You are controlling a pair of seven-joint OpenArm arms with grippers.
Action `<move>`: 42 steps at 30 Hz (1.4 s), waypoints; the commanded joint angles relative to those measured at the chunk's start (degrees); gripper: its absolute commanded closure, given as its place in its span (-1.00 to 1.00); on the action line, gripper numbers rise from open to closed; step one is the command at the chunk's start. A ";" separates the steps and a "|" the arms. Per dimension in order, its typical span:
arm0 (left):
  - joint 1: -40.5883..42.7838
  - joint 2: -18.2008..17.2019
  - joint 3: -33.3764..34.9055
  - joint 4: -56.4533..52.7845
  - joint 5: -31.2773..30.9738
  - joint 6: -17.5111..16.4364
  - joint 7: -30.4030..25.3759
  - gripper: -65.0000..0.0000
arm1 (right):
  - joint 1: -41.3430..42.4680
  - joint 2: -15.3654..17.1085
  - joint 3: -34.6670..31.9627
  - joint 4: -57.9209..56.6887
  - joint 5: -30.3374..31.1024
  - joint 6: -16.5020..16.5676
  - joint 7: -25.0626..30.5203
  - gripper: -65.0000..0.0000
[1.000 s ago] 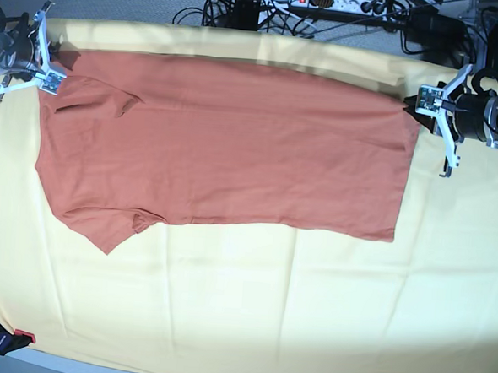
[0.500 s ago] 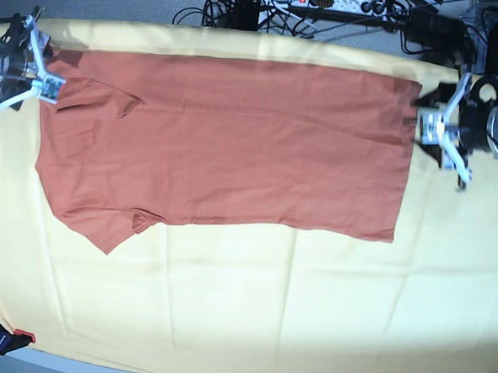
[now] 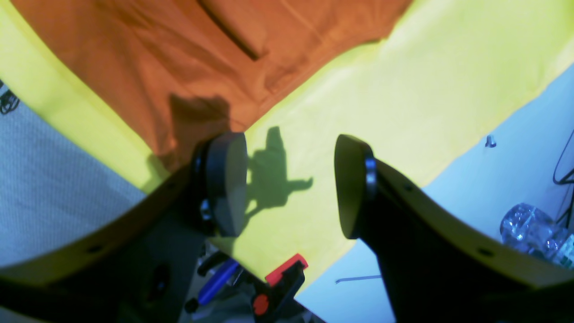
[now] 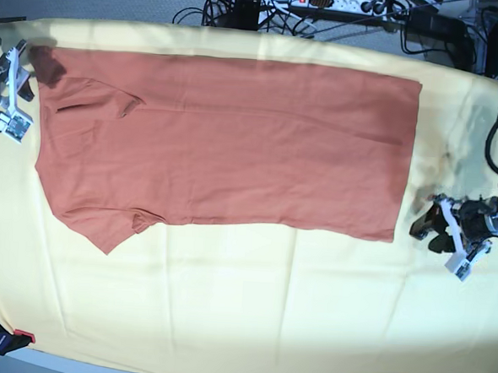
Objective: Fold the T-shirt properly
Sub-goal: 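Move both grippers to the shirt's hem edge and grasp it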
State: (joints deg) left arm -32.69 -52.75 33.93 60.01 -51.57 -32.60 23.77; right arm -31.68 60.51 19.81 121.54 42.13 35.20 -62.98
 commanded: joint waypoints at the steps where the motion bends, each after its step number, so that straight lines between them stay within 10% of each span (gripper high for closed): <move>1: -1.46 0.22 -2.27 -2.29 -2.93 -2.23 -0.15 -0.06 | 0.26 1.22 0.81 0.61 -0.15 -0.31 0.44 -0.03; 4: -1.46 4.28 -4.76 -8.98 -8.59 -7.40 3.32 -0.06 | 0.26 1.22 0.81 0.61 -0.15 -0.31 0.46 -0.03; 21: -1.42 15.28 -4.76 -15.02 -12.92 -7.40 10.86 0.13 | 0.28 0.72 0.81 0.55 -0.96 -3.89 10.56 -0.03; 25: -1.66 15.26 -4.76 -15.04 -12.96 -7.40 10.80 0.96 | 3.67 -4.90 0.81 0.52 -6.36 -6.97 17.18 -0.03; 34: -2.40 15.28 -4.76 -15.04 -10.82 -7.40 10.82 1.00 | 20.85 -20.02 0.81 -13.31 -8.24 -10.43 23.61 -0.03; 42: -2.43 15.32 -4.76 -15.04 -10.84 -7.40 10.82 1.00 | 39.58 -28.50 0.81 -42.18 -1.53 -2.38 24.20 -0.03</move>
State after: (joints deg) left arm -33.98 -36.67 29.23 44.58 -63.00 -39.72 34.15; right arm 6.90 30.50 20.12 78.00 39.72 32.73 -40.38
